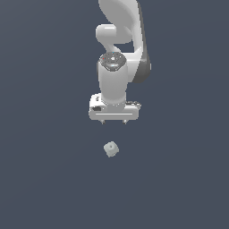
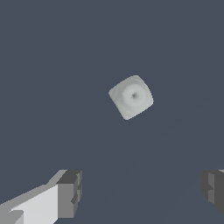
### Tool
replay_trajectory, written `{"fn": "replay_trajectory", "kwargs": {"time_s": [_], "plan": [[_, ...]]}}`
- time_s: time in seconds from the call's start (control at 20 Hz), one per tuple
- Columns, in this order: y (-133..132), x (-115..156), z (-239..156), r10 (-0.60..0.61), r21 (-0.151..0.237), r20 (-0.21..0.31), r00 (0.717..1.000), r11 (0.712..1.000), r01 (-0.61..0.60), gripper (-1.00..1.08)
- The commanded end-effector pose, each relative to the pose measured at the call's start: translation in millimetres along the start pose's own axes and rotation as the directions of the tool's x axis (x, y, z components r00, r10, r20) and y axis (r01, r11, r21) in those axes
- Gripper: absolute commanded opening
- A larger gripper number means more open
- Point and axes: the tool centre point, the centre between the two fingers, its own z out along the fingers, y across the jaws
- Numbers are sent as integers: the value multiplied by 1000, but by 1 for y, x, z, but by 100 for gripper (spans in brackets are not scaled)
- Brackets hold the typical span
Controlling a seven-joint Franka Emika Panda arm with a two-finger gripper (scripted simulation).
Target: Pick up the object and move it to a goal position.
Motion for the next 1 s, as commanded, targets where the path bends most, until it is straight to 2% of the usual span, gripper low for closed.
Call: {"fn": "replay_trajectory", "kwargs": {"time_s": [0.0,0.4,0.95], "plan": [[0,0,0,0,0,0,1000,1000,0,100],[-22,-9,4,-81,-9,30,996,997,81,100],[-20,-5,7,-101,-9,28,995,995,101,100]]}}
